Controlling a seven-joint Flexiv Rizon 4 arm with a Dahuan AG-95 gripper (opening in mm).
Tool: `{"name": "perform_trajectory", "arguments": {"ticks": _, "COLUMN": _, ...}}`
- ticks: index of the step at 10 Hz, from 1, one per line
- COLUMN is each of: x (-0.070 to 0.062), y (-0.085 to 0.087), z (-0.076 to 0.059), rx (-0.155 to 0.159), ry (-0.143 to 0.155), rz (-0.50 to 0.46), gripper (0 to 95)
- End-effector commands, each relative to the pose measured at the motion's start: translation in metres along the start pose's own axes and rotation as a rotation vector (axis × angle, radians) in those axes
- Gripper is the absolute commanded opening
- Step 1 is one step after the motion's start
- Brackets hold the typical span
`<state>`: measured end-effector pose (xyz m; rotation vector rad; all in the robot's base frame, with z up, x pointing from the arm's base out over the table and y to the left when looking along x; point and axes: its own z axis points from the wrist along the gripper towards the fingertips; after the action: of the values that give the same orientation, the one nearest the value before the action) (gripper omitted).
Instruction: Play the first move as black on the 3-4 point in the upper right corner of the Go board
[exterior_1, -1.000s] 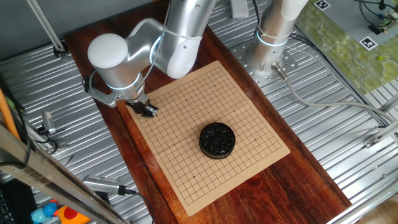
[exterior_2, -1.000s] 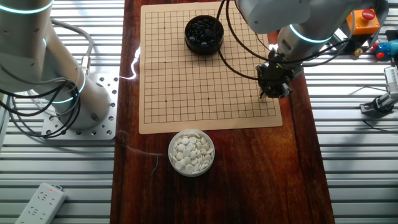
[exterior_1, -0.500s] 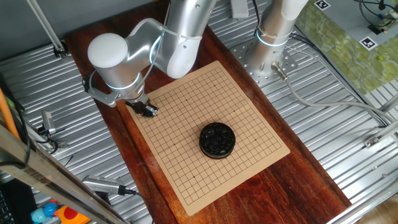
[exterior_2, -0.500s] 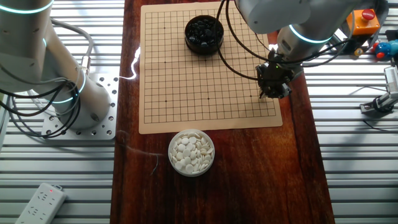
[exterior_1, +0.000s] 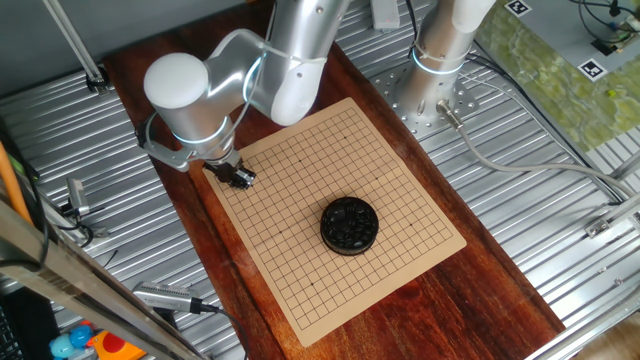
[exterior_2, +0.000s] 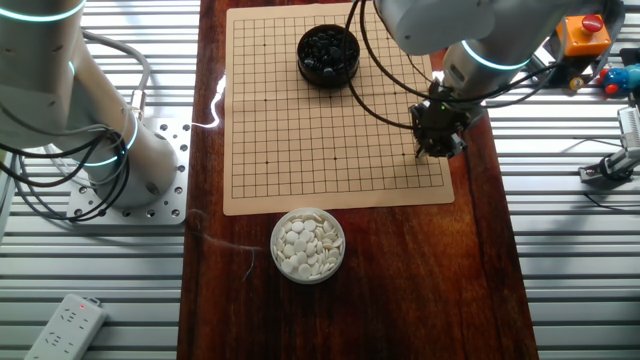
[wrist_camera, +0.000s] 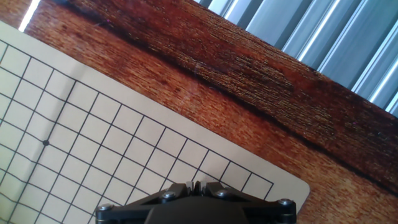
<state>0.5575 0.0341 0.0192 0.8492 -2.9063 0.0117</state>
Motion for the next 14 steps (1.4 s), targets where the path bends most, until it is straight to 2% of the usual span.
{"name": "perform_trajectory", "arguments": {"ticks": 1, "x": -0.0006, "y": 0.0000, "z": -0.0001, "rx": 0.002, "ry": 0.000, "rz": -0.002, "gripper": 0.0}}
{"name": "perform_trajectory", "arguments": {"ticks": 14, "x": 0.0001, "y": -0.0012, "z": 0.0009, "rx": 0.014, "ry": -0.004, "rz": 0.002, "gripper": 0.0}}
